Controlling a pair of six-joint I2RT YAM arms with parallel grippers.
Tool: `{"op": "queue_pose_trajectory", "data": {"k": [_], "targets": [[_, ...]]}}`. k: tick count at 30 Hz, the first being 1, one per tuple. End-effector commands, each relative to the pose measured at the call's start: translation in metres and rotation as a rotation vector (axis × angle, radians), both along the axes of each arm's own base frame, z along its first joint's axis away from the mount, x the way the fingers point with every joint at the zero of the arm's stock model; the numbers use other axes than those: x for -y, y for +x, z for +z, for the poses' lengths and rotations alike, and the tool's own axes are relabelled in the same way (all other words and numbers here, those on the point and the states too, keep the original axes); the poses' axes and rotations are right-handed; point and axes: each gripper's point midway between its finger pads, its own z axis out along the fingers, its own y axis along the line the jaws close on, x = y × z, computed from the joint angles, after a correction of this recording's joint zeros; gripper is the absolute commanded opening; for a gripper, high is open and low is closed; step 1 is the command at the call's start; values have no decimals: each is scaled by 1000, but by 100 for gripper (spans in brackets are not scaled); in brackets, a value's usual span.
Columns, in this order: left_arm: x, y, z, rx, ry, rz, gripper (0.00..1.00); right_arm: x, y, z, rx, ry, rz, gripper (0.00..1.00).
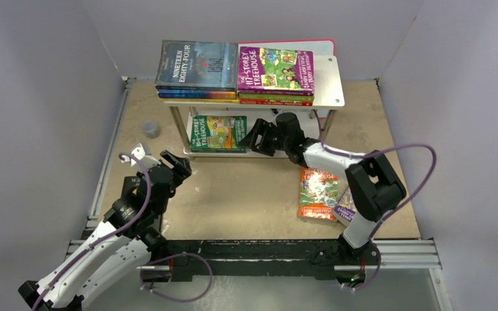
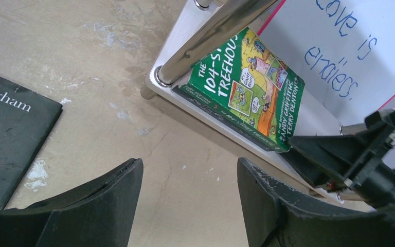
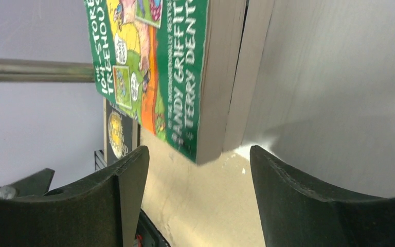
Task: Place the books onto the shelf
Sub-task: Place the book on the shelf, then pick up the book from the center of the board.
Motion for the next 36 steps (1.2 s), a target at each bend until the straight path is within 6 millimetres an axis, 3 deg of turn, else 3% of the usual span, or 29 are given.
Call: {"op": "queue_pose_trajectory", "data": {"k": [1,5,13,20,27,30,36], "targets": [[2,3,3,12,-1,-5,67,26,-2,29,163,-72,-59,74],[4,3,4,18,-2,-19,69,55,-10,32,257,-150,-114,76],[14,5,4,39,-29,-63,72,114,-54,-3,285,-297,-188,75],[41,8,1,78,-110,-169,72,175,-77,-19,145,-433,-433,74],[63,13,-1,90,-155,-248,71,249,-100,-17,31,-683,-717,75],[66,14,-2,83,-153,-255,71,278,-107,-25,-28,-762,-810,83],[69,14,-3,79,-155,-270,71,306,-101,-42,-132,-752,-836,88]]}}
